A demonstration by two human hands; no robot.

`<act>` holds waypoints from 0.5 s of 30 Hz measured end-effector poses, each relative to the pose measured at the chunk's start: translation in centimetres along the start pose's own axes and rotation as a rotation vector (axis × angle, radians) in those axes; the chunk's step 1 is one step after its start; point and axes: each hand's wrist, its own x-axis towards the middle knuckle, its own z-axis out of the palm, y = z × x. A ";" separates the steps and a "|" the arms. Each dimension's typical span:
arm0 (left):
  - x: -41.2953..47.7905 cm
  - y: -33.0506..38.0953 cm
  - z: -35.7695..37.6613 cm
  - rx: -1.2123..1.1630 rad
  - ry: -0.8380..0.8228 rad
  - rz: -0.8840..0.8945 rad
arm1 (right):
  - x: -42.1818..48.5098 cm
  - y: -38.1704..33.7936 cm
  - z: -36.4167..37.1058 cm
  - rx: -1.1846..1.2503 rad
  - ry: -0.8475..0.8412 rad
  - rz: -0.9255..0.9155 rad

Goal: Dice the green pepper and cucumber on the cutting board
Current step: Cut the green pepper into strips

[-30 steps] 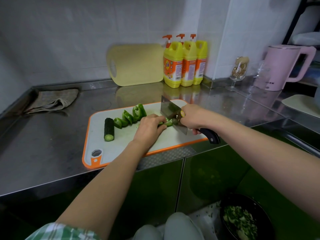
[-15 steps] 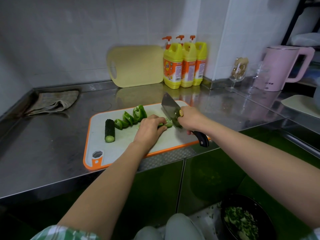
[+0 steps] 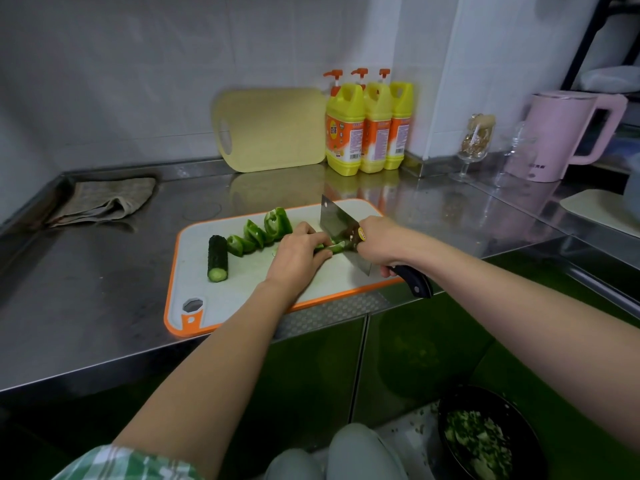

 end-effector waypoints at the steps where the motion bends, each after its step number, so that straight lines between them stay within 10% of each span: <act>1: 0.0 0.0 0.0 -0.002 -0.003 0.001 | 0.2 -0.1 0.3 -0.021 -0.003 0.009; 15: -0.3 0.3 -0.5 -0.010 -0.012 0.012 | 0.4 -0.1 -1.2 0.157 0.080 -0.001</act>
